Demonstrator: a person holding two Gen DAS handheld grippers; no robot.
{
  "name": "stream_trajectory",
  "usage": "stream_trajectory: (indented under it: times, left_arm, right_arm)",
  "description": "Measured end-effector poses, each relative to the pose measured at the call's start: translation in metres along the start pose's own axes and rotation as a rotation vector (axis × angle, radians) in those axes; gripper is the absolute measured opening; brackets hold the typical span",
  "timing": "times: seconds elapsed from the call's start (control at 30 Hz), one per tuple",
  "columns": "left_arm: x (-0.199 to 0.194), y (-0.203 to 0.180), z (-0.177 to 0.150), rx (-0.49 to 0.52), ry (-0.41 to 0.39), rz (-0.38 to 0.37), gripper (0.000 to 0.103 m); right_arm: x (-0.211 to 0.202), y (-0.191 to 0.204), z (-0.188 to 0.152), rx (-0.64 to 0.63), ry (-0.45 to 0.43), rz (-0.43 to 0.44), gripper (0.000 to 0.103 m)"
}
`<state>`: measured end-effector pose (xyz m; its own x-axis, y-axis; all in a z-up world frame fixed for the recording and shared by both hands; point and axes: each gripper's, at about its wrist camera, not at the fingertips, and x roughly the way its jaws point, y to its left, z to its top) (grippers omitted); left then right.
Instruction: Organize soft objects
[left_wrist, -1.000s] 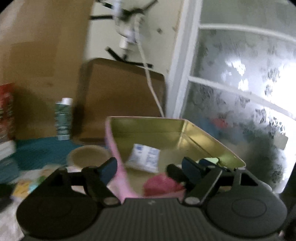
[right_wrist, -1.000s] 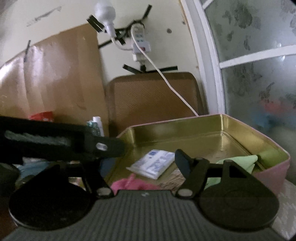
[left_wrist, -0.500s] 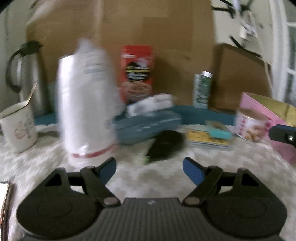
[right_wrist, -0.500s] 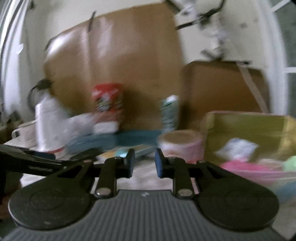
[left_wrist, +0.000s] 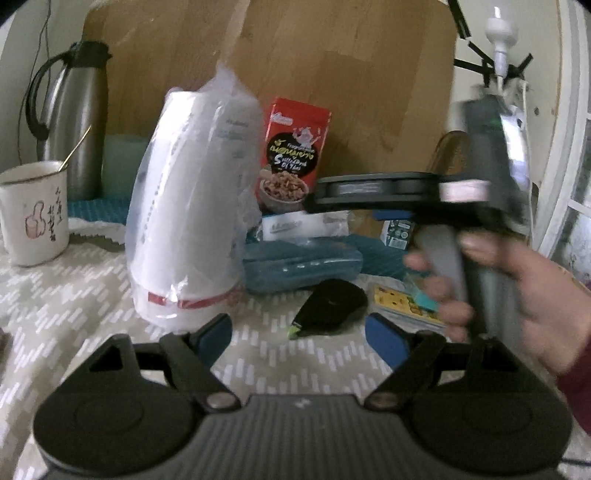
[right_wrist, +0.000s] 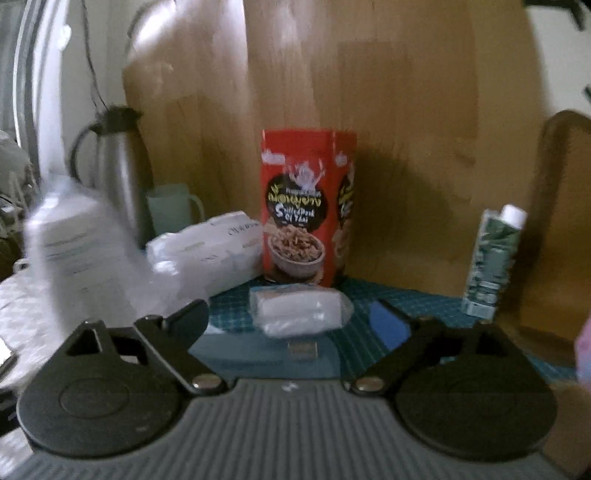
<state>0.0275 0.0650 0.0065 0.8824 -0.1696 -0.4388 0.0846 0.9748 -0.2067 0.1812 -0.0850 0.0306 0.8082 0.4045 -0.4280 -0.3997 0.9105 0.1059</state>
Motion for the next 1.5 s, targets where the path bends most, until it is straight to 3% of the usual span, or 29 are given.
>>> stream_trajectory:
  times: [0.2, 0.3, 0.33, 0.4, 0.5, 0.6, 0.8, 0.93, 1.07, 1.17, 1.2, 1.27, 1.3, 1.37, 1.5]
  left_arm:
    - [-0.002, 0.0, 0.0, -0.001, -0.009, -0.003, 0.083]
    - [-0.002, 0.003, 0.002, -0.021, -0.005, -0.006, 0.083]
    - [-0.001, 0.003, 0.002, -0.023, -0.005, -0.005, 0.083]
    - [-0.002, 0.003, 0.002, -0.025, -0.008, -0.004, 0.086]
    - [-0.003, 0.005, 0.002, -0.03, -0.02, 0.001, 0.093]
    - [-0.003, 0.007, 0.003, -0.042, -0.018, -0.002, 0.093]
    - [-0.006, 0.012, 0.004, -0.065, -0.019, -0.005, 0.094]
    - [-0.007, 0.011, 0.004, -0.063, -0.019, -0.012, 0.094]
    - [-0.007, 0.013, 0.004, -0.073, 0.0, -0.054, 0.094]
    - [-0.008, 0.013, 0.004, -0.073, 0.018, -0.114, 0.087]
    - [-0.008, 0.013, 0.003, -0.068, 0.023, -0.13, 0.085]
    - [-0.01, 0.01, 0.002, -0.049, 0.026, -0.158, 0.083]
    - [-0.011, 0.008, 0.001, -0.039, 0.026, -0.17, 0.083]
    - [-0.012, 0.004, 0.001, -0.018, 0.032, -0.195, 0.083]
    - [-0.014, -0.002, 0.0, -0.03, 0.07, -0.253, 0.083]
  right_arm:
    - [0.038, 0.005, -0.001, -0.03, 0.096, -0.007, 0.096]
    - [0.043, 0.009, -0.003, -0.05, 0.132, -0.013, 0.067]
    - [0.04, 0.009, -0.004, -0.047, 0.128, -0.017, 0.062]
    - [0.038, 0.01, -0.003, -0.054, 0.11, -0.025, 0.061]
    - [0.016, 0.01, -0.004, -0.055, 0.039, -0.056, 0.061]
    - [-0.014, 0.006, -0.009, -0.043, -0.023, -0.071, 0.061]
    - [-0.085, -0.002, -0.045, -0.03, -0.073, -0.066, 0.062]
    - [-0.127, -0.006, -0.074, 0.002, -0.074, -0.043, 0.062]
    - [-0.154, -0.002, -0.099, -0.005, -0.008, 0.07, 0.063]
    - [-0.169, 0.007, -0.115, -0.034, 0.036, 0.133, 0.065]
    - [-0.173, 0.01, -0.12, -0.04, 0.046, 0.138, 0.067]
    - [-0.18, 0.013, -0.128, -0.039, 0.047, 0.114, 0.082]
    - [-0.184, 0.013, -0.132, -0.037, 0.037, 0.088, 0.094]
    - [-0.192, 0.012, -0.139, -0.028, 0.018, 0.054, 0.096]
    - [-0.199, 0.012, -0.146, 0.01, 0.033, 0.069, 0.096]
